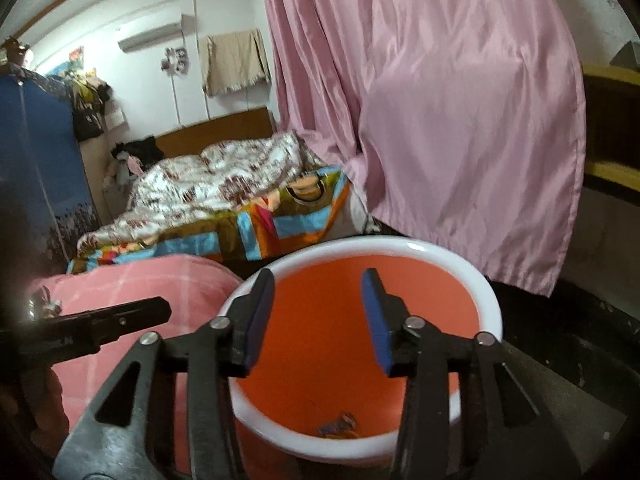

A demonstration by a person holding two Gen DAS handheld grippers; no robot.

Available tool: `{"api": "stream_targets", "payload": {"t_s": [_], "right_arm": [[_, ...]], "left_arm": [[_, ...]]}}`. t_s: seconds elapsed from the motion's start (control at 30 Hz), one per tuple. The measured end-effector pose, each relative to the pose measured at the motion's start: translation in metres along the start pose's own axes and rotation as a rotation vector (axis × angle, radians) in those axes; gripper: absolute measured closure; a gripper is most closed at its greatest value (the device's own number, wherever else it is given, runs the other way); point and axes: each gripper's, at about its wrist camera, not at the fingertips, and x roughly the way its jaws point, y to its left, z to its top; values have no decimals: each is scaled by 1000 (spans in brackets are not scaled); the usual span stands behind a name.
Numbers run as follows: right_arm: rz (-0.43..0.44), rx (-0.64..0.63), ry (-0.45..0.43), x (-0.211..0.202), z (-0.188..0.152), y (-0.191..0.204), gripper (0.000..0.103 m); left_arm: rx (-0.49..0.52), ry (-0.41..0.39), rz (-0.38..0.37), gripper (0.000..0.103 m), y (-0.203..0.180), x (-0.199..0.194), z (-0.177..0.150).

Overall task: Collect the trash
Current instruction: 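Move both tools back over the remaining trash on the bedspread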

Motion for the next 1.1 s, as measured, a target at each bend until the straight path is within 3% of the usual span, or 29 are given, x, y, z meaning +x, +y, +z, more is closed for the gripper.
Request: {"api": "stream_targets", "payload": {"t_s": [0.1,0.17,0.23,0.3,0.37,0.43,0.67,0.93,1.1], "right_arm": [[28,-10,-66,-9,6,17,29],[46,-14,-108,-14,9,26,21],[59,-16,-154,-20,12,37,15],[71,-18,-186,-26,14,47,14],[98,-16,-223,-31,15,58,10],[142,-8,-255,-34,15,68,8],[272,-28,-340,-46,13,116,8],[410,-80,-388,-54,4,177,8],[473,-152,-387,-55,-8,213,8]], "left_arm": [[-9,-82,46,64,8,-27,0],[-1,-117,82,61,13,-42,1],[-4,-176,127,48,21,-64,0],[-16,-241,167,21,29,-86,-3],[-30,-318,221,6,38,-109,-6],[-40,-398,278,5,46,-133,-12],[-23,-527,468,2,72,-197,-28],[-6,-614,609,2,99,-260,-62],[7,-641,656,2,115,-283,-77]]}}
